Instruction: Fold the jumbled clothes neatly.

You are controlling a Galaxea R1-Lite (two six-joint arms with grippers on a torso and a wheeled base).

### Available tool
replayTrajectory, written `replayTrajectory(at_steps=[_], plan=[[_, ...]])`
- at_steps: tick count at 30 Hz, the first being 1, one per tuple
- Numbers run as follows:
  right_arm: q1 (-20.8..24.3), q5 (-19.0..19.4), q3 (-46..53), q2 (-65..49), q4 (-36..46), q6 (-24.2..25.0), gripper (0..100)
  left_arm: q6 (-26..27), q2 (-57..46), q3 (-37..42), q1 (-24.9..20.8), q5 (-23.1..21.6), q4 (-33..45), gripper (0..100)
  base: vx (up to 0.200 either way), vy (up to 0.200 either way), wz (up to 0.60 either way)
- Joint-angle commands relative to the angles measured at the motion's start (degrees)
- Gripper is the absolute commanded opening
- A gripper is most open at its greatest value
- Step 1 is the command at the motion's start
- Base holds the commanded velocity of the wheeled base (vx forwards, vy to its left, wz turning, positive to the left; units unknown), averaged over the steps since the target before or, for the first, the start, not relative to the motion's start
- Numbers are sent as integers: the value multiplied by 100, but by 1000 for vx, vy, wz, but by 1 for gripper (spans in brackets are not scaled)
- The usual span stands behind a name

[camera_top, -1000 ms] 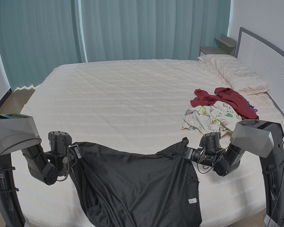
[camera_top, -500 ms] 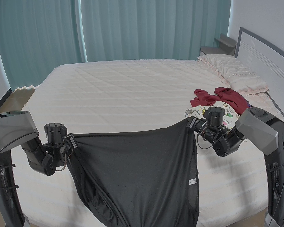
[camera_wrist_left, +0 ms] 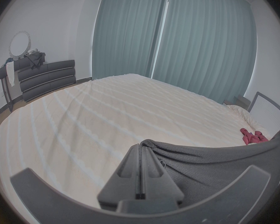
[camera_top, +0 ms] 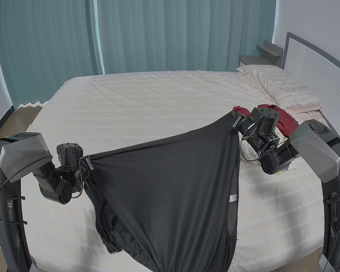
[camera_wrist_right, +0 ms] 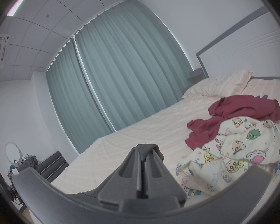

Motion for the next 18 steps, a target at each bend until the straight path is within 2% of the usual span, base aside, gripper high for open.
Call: replayTrajectory(at_steps=[1, 11, 18], plan=[[-44, -13, -20, -302, 13, -18, 0, 3, -239, 10, 1, 17, 40, 0, 0, 0, 0], [-140, -74, 174, -74, 5, -273, 0, 64, -714, 168, 45, -36, 57, 0, 0, 0, 0], [-299, -109, 16, -355, -224, -264, 0, 64, -1320, 449, 89, -511, 242, 0, 0, 0, 0]])
